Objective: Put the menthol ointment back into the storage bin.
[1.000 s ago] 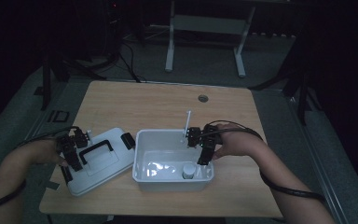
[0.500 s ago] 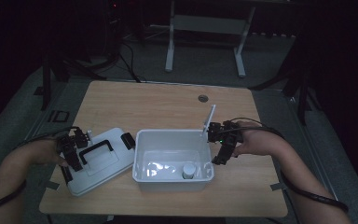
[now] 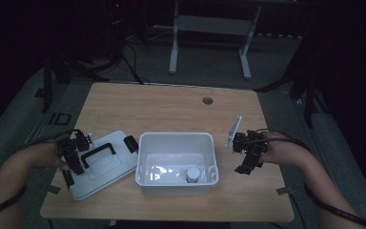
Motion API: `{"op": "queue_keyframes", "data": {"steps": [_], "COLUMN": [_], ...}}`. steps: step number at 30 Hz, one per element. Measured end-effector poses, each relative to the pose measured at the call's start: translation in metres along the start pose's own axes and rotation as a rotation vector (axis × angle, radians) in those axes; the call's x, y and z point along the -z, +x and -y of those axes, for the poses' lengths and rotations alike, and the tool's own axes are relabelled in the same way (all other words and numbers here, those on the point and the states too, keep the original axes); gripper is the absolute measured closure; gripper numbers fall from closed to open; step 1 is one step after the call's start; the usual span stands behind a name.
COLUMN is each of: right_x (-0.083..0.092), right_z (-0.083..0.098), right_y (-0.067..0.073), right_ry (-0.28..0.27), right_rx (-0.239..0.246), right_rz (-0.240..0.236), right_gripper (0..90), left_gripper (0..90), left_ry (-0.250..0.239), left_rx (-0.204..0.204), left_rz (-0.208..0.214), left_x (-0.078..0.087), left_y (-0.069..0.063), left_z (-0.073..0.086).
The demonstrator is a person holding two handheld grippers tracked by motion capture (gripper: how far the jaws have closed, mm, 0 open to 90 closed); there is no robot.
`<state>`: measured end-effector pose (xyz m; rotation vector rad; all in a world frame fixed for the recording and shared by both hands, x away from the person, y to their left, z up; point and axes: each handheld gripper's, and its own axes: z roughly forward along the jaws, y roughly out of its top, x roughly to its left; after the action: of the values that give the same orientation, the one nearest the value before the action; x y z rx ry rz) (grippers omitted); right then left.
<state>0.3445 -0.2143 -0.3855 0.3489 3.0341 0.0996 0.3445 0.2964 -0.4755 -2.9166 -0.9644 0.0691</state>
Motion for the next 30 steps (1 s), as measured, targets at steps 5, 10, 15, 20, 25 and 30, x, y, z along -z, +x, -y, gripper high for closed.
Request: {"op": "queue_keyframes", "data": {"steps": [5,10,15,20,25,30], "right_x": [-0.012,-0.021,-0.031,-0.043,-0.055,-0.057], "right_z": [0.015,0.027,0.040,0.051,0.055,0.054], "right_y": [-0.001,-0.003,-0.007,-0.008,-0.007,-0.008], "right_ry": [-0.019,-0.022,0.014,0.035,0.076,0.076], "right_rx": [0.000,0.006,-0.019,-0.047,-0.055,-0.057], "right_rz": [-0.029,0.004,-0.032,-0.042,-0.057,-0.066], "right_gripper": [14.2,14.2,14.2,14.3,14.3,14.4], "left_gripper": [39.0,39.0,39.0,39.0,39.1,39.1], "left_ry": [0.002,-0.017,-0.010,-0.033,-0.054,-0.052], "left_rx": [-0.001,-0.003,0.001,0.007,0.013,-0.009], "left_rz": [-0.003,0.003,0.004,0.002,-0.007,-0.008], "left_x": [-0.001,-0.002,-0.004,-0.002,-0.002,-0.003], "left_y": [0.000,0.000,0.000,0.002,0.005,0.007], "left_z": [0.002,0.002,0.004,0.005,0.003,-0.003]}}
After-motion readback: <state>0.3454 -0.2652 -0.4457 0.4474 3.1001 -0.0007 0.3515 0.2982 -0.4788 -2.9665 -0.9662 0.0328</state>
